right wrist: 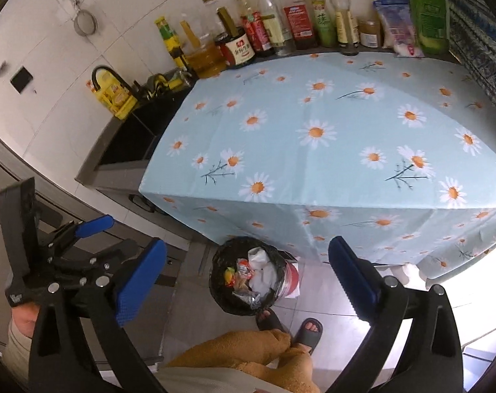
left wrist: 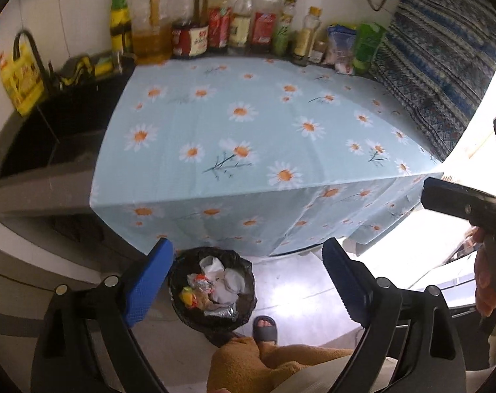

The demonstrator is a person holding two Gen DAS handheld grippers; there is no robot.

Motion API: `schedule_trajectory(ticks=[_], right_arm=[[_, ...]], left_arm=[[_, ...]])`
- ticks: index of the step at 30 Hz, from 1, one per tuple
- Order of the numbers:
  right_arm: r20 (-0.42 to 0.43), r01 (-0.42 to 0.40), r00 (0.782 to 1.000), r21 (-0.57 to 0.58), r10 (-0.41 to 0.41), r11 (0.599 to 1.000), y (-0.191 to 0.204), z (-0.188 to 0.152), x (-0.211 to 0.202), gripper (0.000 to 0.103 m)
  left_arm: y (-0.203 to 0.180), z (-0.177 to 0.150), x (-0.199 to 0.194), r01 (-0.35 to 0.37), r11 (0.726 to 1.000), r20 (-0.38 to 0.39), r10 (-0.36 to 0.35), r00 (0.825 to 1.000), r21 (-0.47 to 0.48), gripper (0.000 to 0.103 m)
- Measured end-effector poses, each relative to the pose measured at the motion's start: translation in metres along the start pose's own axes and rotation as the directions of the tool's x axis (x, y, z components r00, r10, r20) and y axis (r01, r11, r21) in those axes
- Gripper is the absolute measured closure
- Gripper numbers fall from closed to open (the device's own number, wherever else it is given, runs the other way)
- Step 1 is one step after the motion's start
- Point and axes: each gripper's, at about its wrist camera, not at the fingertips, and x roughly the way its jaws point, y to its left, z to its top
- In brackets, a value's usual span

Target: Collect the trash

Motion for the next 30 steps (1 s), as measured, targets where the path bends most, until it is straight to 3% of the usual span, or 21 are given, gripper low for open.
schedule_trajectory(ticks=[3,9,30], right_arm=[[0.031,0.016,0.999,-0.021,-0.015,1.000,-0.006,-0.002,-0.013,0.005],[0.038,0.032,0.999,-0.009,-0.032,0.999,-0.018,-0.010,-0.032,0.005],[0.072,0.088,0.994,-0.045,-0.085,0.995,0.001,-0.001,-0.034,0.005]], left_arm=[[-0.015,-0.001,-0.014,-0.003,1.000,0.021,0.003,1.000,0.008,0.006],[-0.030,0.002,-0.035,-0.003,1.000,0.068,0.001,0.998,0.023,0.006],[0.004,0.015,-0.038,0.049,0.998,0.098,-0.045,0.994,-0.035,0.006]])
